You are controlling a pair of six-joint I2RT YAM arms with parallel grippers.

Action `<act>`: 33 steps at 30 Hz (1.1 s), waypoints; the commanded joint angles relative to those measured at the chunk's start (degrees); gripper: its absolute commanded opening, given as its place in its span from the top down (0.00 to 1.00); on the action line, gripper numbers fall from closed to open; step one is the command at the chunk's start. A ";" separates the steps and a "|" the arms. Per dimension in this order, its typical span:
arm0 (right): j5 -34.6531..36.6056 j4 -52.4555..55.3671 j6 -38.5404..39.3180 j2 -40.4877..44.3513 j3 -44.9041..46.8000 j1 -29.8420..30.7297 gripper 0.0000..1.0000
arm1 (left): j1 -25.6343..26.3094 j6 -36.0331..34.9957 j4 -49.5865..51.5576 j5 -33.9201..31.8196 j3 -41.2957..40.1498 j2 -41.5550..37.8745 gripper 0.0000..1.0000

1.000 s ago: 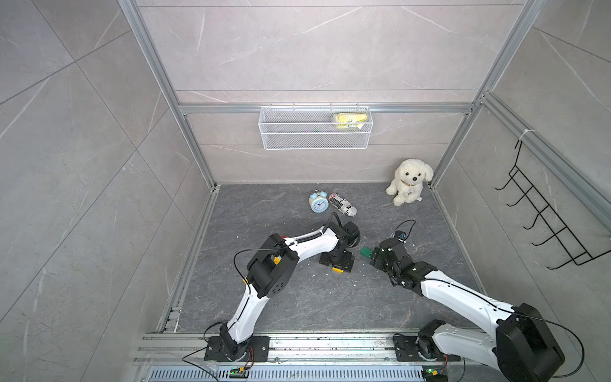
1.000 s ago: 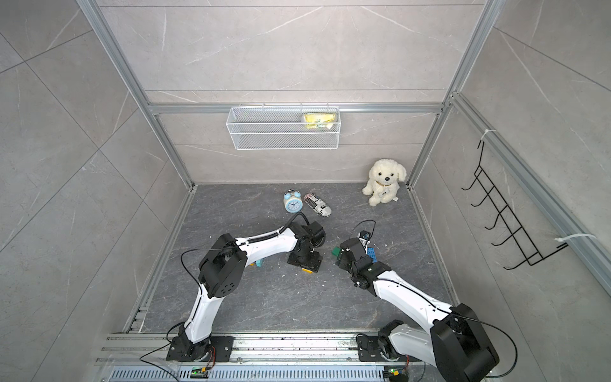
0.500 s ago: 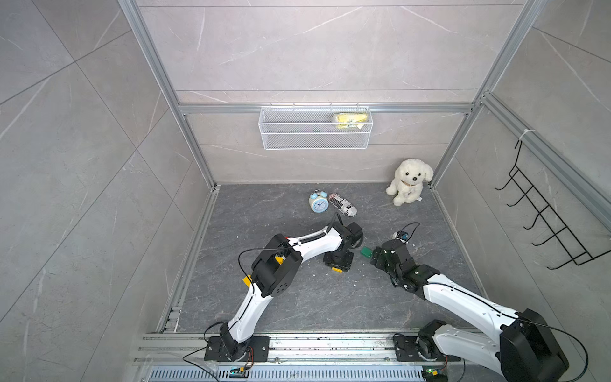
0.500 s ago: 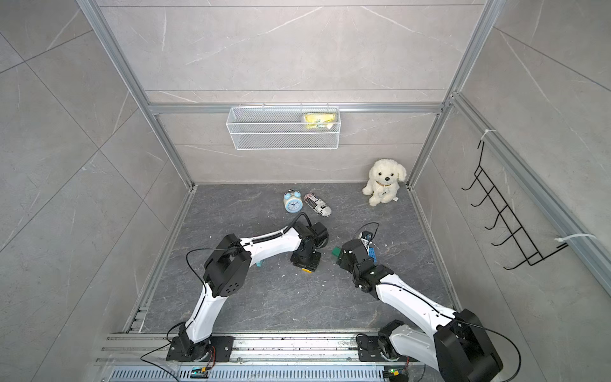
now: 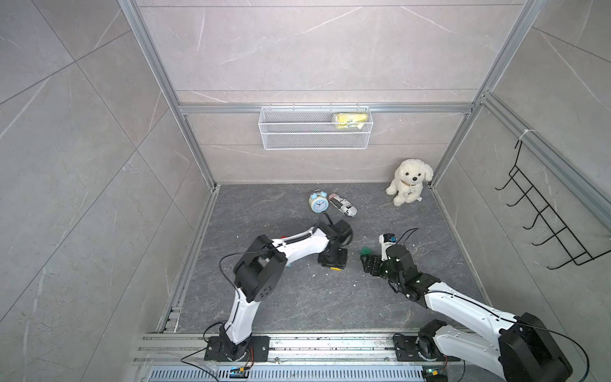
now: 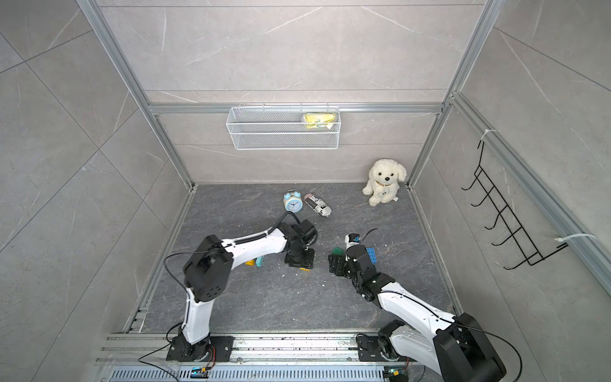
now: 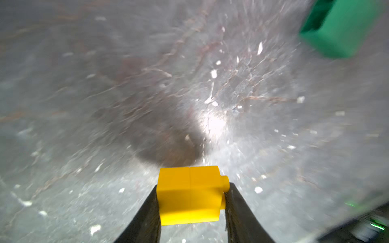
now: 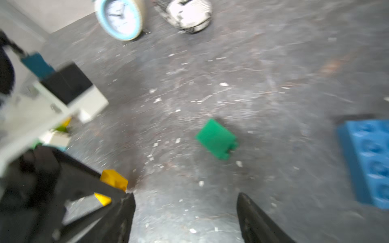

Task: Assemble the letter h with lego
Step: Pick up the lego brick from the center of the board, then place the lego brick at the center of the board.

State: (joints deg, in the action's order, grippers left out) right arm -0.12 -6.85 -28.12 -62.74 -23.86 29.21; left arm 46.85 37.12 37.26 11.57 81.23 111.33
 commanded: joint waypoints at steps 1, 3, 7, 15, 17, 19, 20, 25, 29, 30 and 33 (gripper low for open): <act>-11.23 -8.24 3.53 -1.44 0.73 -0.07 0.24 | -7.91 7.51 -16.85 13.71 -10.40 -10.75 0.76; -17.33 -12.62 3.81 -3.82 0.74 -0.07 0.26 | -11.41 10.51 -23.46 19.29 -15.72 -13.81 0.76; -27.18 -21.27 2.63 -9.69 0.78 -0.04 0.36 | -12.49 15.90 -34.39 26.98 -20.58 -15.41 0.76; -25.25 -31.22 -2.57 -11.47 4.14 -0.03 0.41 | -12.49 30.90 -56.03 29.56 -28.49 -13.11 0.76; -24.46 -32.54 -3.45 -12.41 4.40 -0.03 0.42 | -12.10 35.16 -61.29 28.93 -29.83 -11.83 0.76; -23.46 -32.87 -4.04 -13.40 4.27 -0.02 0.42 | -11.29 38.55 -65.40 28.07 -30.51 -10.38 0.76; -23.48 -33.00 -4.03 -13.74 4.21 -0.03 0.43 | -10.79 39.43 -66.51 27.62 -30.64 -9.82 0.76; -23.35 -34.06 -4.23 -13.68 4.39 0.06 0.45 | -8.55 41.51 -68.30 26.90 -29.05 -6.86 0.76; -21.50 -31.20 -3.57 -13.89 3.63 0.06 0.46 | -7.29 41.76 -68.28 26.76 -27.85 -5.71 0.76; -20.45 -29.70 -3.37 -13.92 3.25 0.06 0.47 | -7.00 41.89 -68.28 26.74 -27.71 -5.60 0.76; -18.34 -27.27 -2.78 -13.56 2.88 0.05 0.49 | -6.39 42.11 -68.23 26.64 -27.29 -5.46 0.76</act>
State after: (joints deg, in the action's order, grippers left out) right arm -21.34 -36.93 -31.70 -76.31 -20.14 29.21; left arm 40.16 77.76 -27.64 37.80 51.66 105.65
